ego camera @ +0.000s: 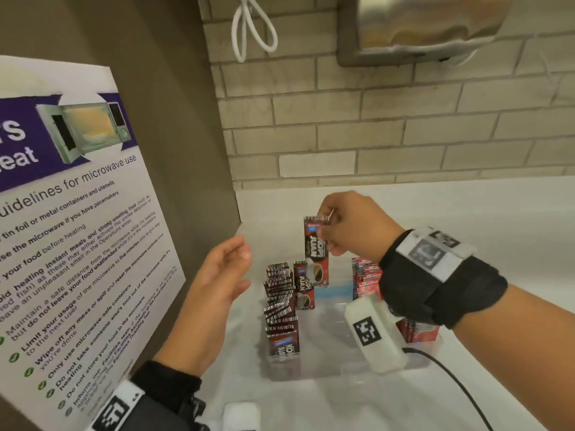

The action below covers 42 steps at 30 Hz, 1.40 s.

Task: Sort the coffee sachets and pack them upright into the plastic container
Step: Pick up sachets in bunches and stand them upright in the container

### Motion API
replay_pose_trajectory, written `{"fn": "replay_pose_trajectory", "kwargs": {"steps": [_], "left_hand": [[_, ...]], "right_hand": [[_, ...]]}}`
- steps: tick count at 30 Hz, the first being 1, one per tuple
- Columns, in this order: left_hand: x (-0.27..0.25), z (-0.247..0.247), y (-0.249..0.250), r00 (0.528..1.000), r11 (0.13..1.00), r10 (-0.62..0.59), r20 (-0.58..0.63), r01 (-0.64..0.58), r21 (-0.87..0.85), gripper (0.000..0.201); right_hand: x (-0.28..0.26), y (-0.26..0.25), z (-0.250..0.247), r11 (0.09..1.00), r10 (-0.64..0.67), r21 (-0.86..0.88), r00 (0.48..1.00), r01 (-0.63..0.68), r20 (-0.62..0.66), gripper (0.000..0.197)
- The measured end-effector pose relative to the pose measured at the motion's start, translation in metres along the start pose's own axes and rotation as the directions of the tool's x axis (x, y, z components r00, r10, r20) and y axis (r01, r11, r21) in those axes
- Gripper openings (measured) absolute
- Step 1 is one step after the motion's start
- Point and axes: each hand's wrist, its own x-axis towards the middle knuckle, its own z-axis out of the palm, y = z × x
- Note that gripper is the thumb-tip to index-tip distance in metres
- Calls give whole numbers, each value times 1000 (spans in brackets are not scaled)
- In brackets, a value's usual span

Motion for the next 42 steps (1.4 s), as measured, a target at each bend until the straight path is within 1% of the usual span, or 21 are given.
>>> {"fn": "replay_pose_trajectory", "kwargs": {"steps": [2,3,4,5,6,7,8,10,12,15,16,19,22,26,29,33,37,39,42], "left_hand": [[-7,-7,-8,998,997,-66,7,66,-50,47],[-10,-10,-13,994,993,-103,23,104,-55,53],[-13,-13,-19,990,989,-138,42,140,-50,63],[-15,-15,-25,984,984,-169,58,172,-41,67],[-18,-18,-30,977,979,-200,72,203,-31,66],[-22,-19,-34,968,972,-234,93,236,-14,68],[-25,-20,-37,956,964,-265,124,265,13,75],[-32,-19,-42,932,950,-312,187,302,79,94],[-36,-18,-47,905,936,-349,243,329,123,107],[-37,-15,-58,865,919,-393,311,360,160,125],[-37,-15,-62,858,917,-400,323,369,155,127],[-36,-14,-72,850,915,-403,338,383,128,122],[-35,-12,-77,861,923,-383,335,374,93,109],[-36,-11,-83,866,930,-364,343,356,88,102],[-37,-9,-84,856,929,-368,362,352,113,92],[-38,-6,-84,849,923,-385,362,358,144,88],[-37,-5,-84,855,920,-393,339,359,159,75],[-36,-5,-85,857,919,-395,332,362,157,75],[-35,-5,-86,860,919,-393,324,367,142,74]], "right_hand": [[-1,5,13,987,19,-159,999,-12,42,14],[1,7,20,975,24,-223,998,-11,58,15],[3,8,25,961,35,-276,997,-13,74,14],[6,10,30,949,50,-315,994,-18,93,14],[9,11,34,938,67,-345,991,-25,111,16],[12,13,38,929,88,-369,988,-34,131,18],[15,14,41,920,109,-389,983,-44,147,19],[19,16,47,904,151,-423,975,-68,166,22],[22,18,51,888,187,-451,967,-90,175,24],[24,21,55,876,206,-471,962,-100,178,10],[23,21,56,874,208,-475,962,-102,176,10],[22,20,59,872,208,-479,963,-103,172,12],[23,19,61,877,200,-472,963,-94,180,14],[21,18,60,885,189,-459,963,-82,191,16],[19,17,57,900,207,-425,954,-98,217,28],[17,19,56,923,191,-373,953,-93,234,41],[19,20,56,920,132,-391,959,-24,252,32],[21,20,57,921,118,-388,961,-13,249,27],[23,18,56,920,134,-391,958,-25,255,25]]}}
